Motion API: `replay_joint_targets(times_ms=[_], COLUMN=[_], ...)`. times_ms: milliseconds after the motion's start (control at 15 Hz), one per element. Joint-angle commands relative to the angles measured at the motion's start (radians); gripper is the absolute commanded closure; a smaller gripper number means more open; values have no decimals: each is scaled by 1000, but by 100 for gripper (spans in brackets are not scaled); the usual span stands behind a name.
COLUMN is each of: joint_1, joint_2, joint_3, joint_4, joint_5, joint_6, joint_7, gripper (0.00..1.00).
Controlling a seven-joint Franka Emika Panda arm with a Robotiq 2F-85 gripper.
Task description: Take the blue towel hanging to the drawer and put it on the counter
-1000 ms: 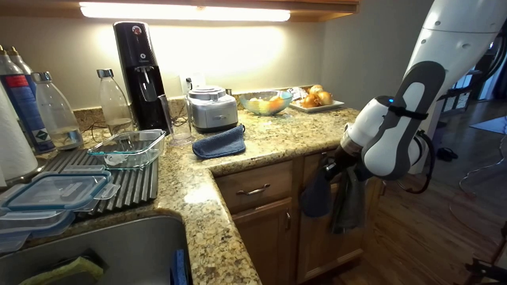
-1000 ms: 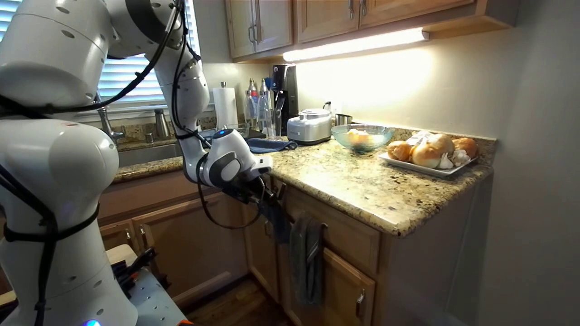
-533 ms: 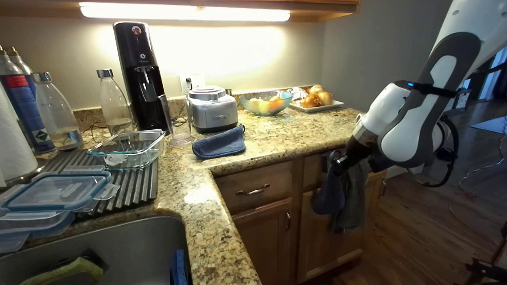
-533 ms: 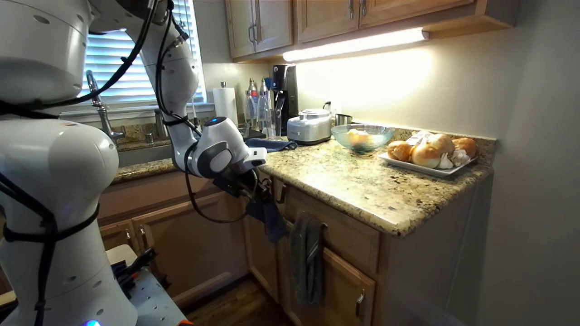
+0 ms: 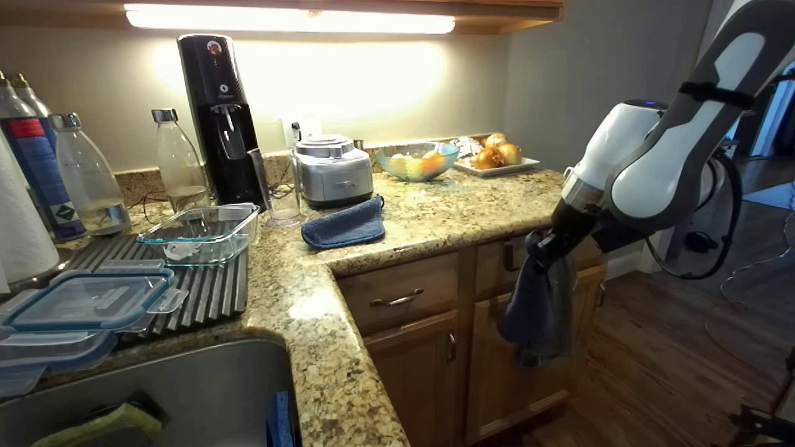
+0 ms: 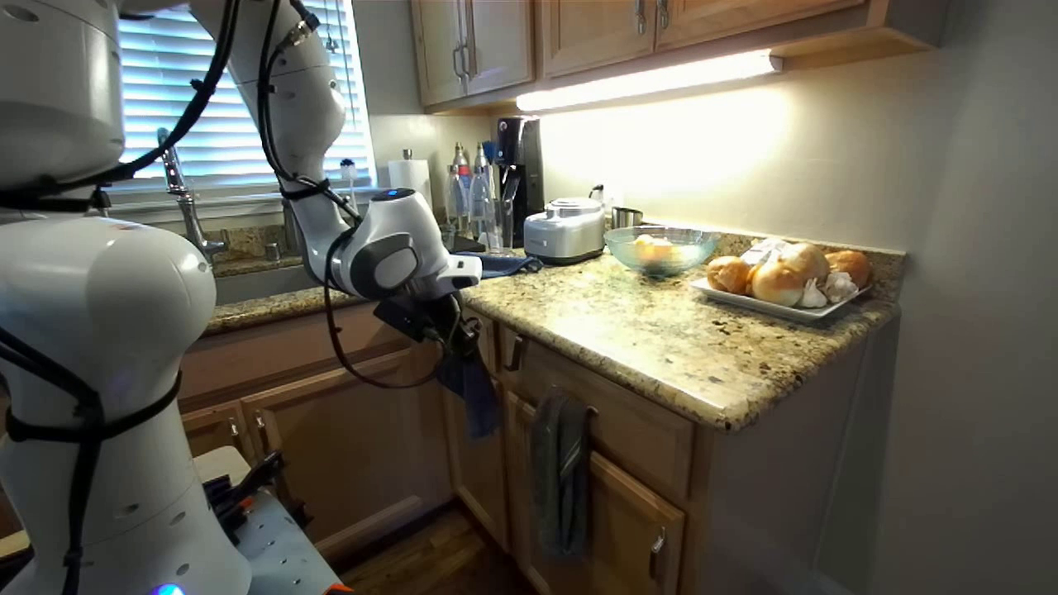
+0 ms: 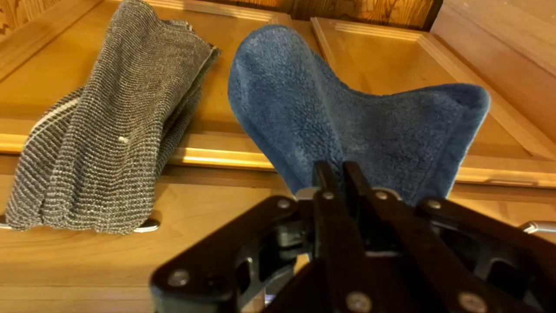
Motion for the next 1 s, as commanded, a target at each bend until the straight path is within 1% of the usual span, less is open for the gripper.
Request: replay_joint_targets(times_ms=[0,133,267,533,600,800,933], joint_1=[-5,9,19,14,9,-4,-8], joint_2=[-142,-177,-213,-259,-275,-314,-325], joint_3=[-15,-44,-84,-162,-174,-182,-175], joint_4=[-57,-54,-47,-6,10,70,126], joint_5=[-32,-58,-128,-375,-436,-561,-602], joint_6=[-141,-210,-275,-346,-365,-429,-477], joint_7=[-56,-66,-49,67,101,190,235], gripper=[94,94,94,94,94,94,94])
